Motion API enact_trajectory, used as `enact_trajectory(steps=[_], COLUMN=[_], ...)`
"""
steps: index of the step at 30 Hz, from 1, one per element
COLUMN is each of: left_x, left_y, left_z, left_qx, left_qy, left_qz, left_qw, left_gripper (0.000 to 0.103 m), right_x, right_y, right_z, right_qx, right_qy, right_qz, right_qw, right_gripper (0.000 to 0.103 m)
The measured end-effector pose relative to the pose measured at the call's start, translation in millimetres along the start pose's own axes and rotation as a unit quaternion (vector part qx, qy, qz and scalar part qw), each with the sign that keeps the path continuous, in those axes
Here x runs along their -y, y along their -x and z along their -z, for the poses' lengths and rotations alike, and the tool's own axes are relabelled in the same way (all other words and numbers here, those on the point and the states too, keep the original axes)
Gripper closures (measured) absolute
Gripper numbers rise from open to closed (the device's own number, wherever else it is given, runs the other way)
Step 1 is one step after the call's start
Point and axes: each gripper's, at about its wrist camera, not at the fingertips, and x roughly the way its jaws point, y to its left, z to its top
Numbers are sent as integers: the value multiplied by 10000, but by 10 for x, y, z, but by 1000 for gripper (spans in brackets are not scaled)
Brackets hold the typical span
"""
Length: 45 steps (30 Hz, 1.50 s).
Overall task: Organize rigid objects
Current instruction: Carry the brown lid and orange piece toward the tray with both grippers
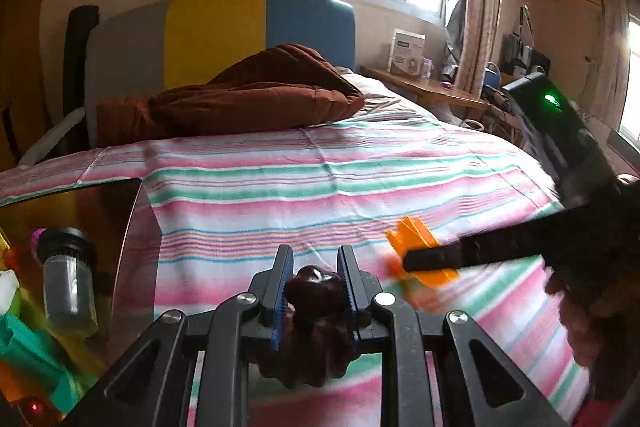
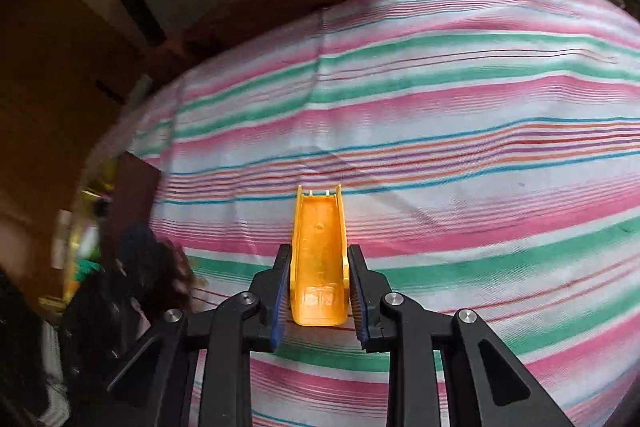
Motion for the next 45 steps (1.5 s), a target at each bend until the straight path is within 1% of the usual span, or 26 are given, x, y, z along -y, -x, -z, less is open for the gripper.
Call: enact_trajectory(steps=[2, 5, 7, 8, 9, 13, 14, 16, 18, 20, 22, 23, 26, 27, 29, 30, 34, 35, 37, 38, 41, 43, 45], left_x=[-8, -55, -108, -128, -143, -143, -149, -187, -253, -250, -214, -192, -108, -99, -108, -95, -63, -56, -56, -39, 15, 24, 3], left_y=[91, 256, 355, 414, 497, 831, 884, 919, 890, 857, 823, 806, 745, 707, 606, 579, 513, 509, 544, 578, 618, 656, 748], left_z=[23, 84, 127, 139, 139, 56, 39, 36, 77, 152, 211, 239, 324, 346, 400, 416, 424, 434, 438, 443, 454, 455, 420], left_qx=[10, -9, -62, -70, -15, 380, 429, 382, 220, 105, -18, -81, -203, -285, -493, -462, -443, -420, -297, -250, -224, -220, -93], left_qy=[68, 371, 642, 735, 784, 594, 534, 509, 653, 650, 613, 582, 376, 321, 312, 220, 10, -39, -77, -152, -311, -260, -86], left_qz=[24, 140, 336, 374, 427, 561, 557, 480, 602, 429, 394, 359, 185, 96, -29, -237, -368, -415, -486, -334, -177, -105, 35], left_qw=[10000, 9992, 9974, 9966, 9960, 9959, 9961, 9968, 9958, 9969, 9973, 9976, 9989, 9990, 9983, 9984, 9983, 9982, 9983, 9990, 9991, 9994, 9999], left_gripper=[81, 81, 82, 83, 88, 88, 88, 88, 88, 88, 76, 67, 64, 62, 61, 60, 58, 61, 80, 82, 82, 82, 82], right_x=[2, -43, -69, -88, -117, -181, -176, -180, -180, -193, -188, -182, -157, -151, -141, -142, -164, -171, -178, -178, -163, -148, -143], right_y=[43, 85, 103, 106, 93, 86, 99, 93, 92, 89, 107, 113, 116, 115, 119, 123, 124, 118, 107, 104, 103, 105, 109], right_z=[-19, -6, 20, 35, 48, 71, 76, 80, 86, 89, 85, 81, 67, 65, 64, 63, 67, 70, 77, 78, 72, 74, 77], right_qx=[107, 142, 111, 116, 116, 121, 122, 117, 108, 121, 157, 166, 167, 157, 158, 158, 160, 148, 124, 119, 111, 106, 100], right_qy=[-26, 35, 135, 185, 245, 383, 404, 411, 410, 416, 396, 375, 294, 266, 233, 233, 269, 280, 293, 293, 276, 269, 271], right_qz=[24, -32, -38, -6, 23, 31, 46, 72, 90, 103, 80, 64, 42, 21, 6, -11, -39, -38, -39, -41, -43, -39, -39], right_qw=[9999, 9999, 9998, 9998, 9996, 9992, 9991, 9991, 9991, 9990, 9991, 9991, 9994, 9995, 9996, 9996, 9995, 9995, 9995, 9995, 9995, 9996, 9996], right_gripper=[76, 76, 76, 76, 76, 76, 76, 76, 76, 76, 76, 76, 76, 76, 76, 76, 76, 76, 76, 76, 76, 76, 76])
